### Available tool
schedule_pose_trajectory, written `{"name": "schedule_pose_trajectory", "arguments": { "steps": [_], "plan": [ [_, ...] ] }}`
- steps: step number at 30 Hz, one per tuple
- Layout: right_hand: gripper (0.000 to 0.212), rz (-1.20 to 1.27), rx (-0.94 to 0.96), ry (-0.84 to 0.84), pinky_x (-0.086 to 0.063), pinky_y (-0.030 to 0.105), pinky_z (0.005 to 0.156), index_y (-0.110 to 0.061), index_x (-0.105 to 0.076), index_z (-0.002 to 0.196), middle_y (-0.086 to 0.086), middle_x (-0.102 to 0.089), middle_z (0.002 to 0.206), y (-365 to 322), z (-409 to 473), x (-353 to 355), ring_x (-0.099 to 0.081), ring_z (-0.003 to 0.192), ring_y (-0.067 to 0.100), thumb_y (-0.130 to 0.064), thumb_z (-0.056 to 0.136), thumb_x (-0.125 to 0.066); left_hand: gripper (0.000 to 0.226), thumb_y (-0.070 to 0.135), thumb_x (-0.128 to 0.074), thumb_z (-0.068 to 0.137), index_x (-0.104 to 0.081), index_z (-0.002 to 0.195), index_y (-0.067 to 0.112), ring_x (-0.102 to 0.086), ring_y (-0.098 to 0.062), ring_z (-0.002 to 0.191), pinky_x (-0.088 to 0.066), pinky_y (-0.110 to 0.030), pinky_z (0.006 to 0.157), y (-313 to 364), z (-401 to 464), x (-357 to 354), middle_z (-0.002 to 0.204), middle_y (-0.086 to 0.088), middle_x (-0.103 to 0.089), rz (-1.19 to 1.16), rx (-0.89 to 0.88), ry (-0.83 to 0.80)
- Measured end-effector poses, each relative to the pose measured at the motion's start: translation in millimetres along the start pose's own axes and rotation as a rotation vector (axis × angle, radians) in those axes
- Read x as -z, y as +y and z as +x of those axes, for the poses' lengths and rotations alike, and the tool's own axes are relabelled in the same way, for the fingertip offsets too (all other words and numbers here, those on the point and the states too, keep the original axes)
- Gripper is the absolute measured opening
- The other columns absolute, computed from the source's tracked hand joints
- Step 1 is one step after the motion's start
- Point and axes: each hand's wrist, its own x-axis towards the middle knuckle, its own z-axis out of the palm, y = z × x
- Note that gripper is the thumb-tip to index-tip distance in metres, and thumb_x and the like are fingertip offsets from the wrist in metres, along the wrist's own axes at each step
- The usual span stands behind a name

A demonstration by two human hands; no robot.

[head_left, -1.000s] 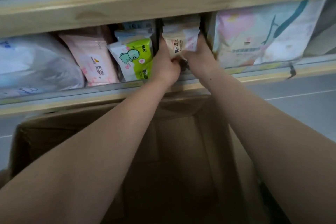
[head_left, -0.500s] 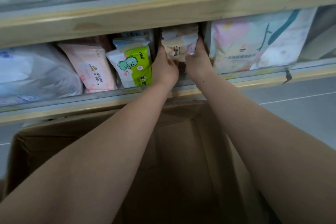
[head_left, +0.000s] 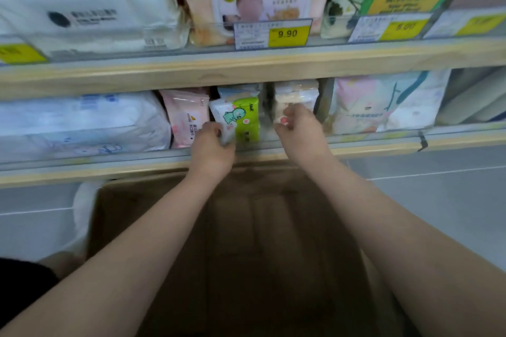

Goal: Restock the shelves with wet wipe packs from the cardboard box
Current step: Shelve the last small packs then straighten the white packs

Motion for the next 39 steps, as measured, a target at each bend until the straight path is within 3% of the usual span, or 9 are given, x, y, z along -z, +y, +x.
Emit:
{"name": "schedule_pose_trajectory", "arguments": {
  "steps": [6, 15, 18, 21, 23, 27, 30, 36, 39],
  "plan": [
    [0.051, -0.004, -0.053, -0.237, -0.033, 0.023, 0.079, -0.006, -0.032, 0.139, 0.012, -0.049, 0.138, -16, 23, -37, -0.047, 0.125, 0.027, -0.024, 0.096, -0.052, 0.037, 0.014, -0.048, 0.092, -0.047, 0.128, 0.006, -0.053, -0.030, 0.116, -0.041, -0.031, 0.092, 3, 39, -17, 0.125, -0.013, -0.058, -0.036, 0.075, -0.087],
    [0.045, 0.151, -0.033, -0.148, -0.033, 0.018, 0.083, -0.008, -0.027, 0.143, 0.010, -0.052, 0.132, -3, 46, -59, -0.049, 0.120, 0.025, -0.016, 0.100, -0.039, 0.034, 0.011, -0.050, 0.087, -0.056, 0.120, 0.014, -0.060, -0.026, 0.104, -0.049, -0.044, 0.093, -2, 63, -35, 0.110, -0.008, -0.066, -0.224, -0.018, 0.050],
    [0.051, 0.166, -0.044, -0.198, -0.032, 0.016, 0.092, -0.015, -0.022, 0.147, 0.005, -0.053, 0.133, -4, 52, -67, -0.049, 0.120, 0.021, -0.014, 0.099, -0.040, 0.054, 0.009, -0.048, 0.090, -0.036, 0.141, 0.018, -0.053, -0.019, 0.117, -0.042, -0.034, 0.103, -6, 64, -40, 0.129, -0.004, -0.057, -0.248, 0.010, 0.011],
    [0.067, 0.290, -0.059, -0.203, -0.040, 0.038, 0.106, -0.022, -0.014, 0.150, 0.002, -0.053, 0.134, -8, 53, -74, -0.052, 0.121, 0.021, -0.007, 0.091, -0.043, 0.064, 0.003, -0.043, 0.086, -0.026, 0.145, 0.018, -0.055, -0.013, 0.111, -0.044, -0.012, 0.090, -3, 67, -40, 0.125, 0.002, -0.058, -0.286, 0.022, -0.015],
    [0.071, 0.306, -0.060, -0.182, -0.041, 0.038, 0.106, -0.024, -0.010, 0.150, 0.002, -0.051, 0.136, -6, 53, -76, -0.050, 0.122, 0.020, -0.002, 0.091, -0.044, 0.066, 0.000, -0.044, 0.082, -0.028, 0.143, 0.019, -0.057, -0.012, 0.104, -0.047, -0.008, 0.084, -1, 67, -38, 0.117, 0.003, -0.059, -0.300, 0.003, -0.033],
    [0.072, 0.227, -0.026, -0.200, -0.036, 0.014, 0.089, -0.026, -0.011, 0.151, -0.001, -0.049, 0.133, -2, 48, -66, -0.048, 0.117, 0.015, 0.001, 0.092, -0.043, 0.054, 0.002, -0.048, 0.077, -0.045, 0.128, 0.017, -0.058, -0.022, 0.107, -0.049, -0.042, 0.094, -3, 59, -31, 0.116, -0.005, -0.062, -0.291, -0.013, -0.054],
    [0.067, 0.145, -0.039, -0.241, -0.032, 0.015, 0.076, -0.028, -0.010, 0.151, 0.001, -0.047, 0.137, -7, 48, -57, -0.049, 0.117, 0.020, -0.005, 0.095, -0.039, 0.046, 0.002, -0.050, 0.082, -0.049, 0.127, 0.013, -0.057, -0.025, 0.110, -0.048, -0.038, 0.095, -6, 56, -28, 0.120, -0.007, -0.062, -0.235, 0.028, -0.071],
    [0.061, 0.217, -0.076, -0.197, -0.032, 0.016, 0.083, -0.029, -0.004, 0.151, 0.002, -0.033, 0.151, -8, 50, -57, -0.041, 0.129, 0.022, -0.014, 0.100, -0.034, 0.057, 0.015, -0.047, 0.094, -0.024, 0.146, 0.016, -0.047, -0.023, 0.125, -0.036, -0.031, 0.107, -7, 59, -31, 0.139, -0.006, -0.048, -0.223, 0.022, -0.064],
    [0.050, 0.270, -0.102, -0.164, -0.036, 0.022, 0.088, -0.025, -0.022, 0.148, 0.006, -0.045, 0.140, -6, 58, -66, -0.046, 0.121, 0.022, -0.014, 0.100, -0.033, 0.056, 0.018, -0.045, 0.096, -0.023, 0.148, 0.020, -0.051, -0.022, 0.118, -0.035, -0.022, 0.095, -3, 66, -36, 0.130, -0.005, -0.054, -0.184, 0.021, -0.043]
  ]
}}
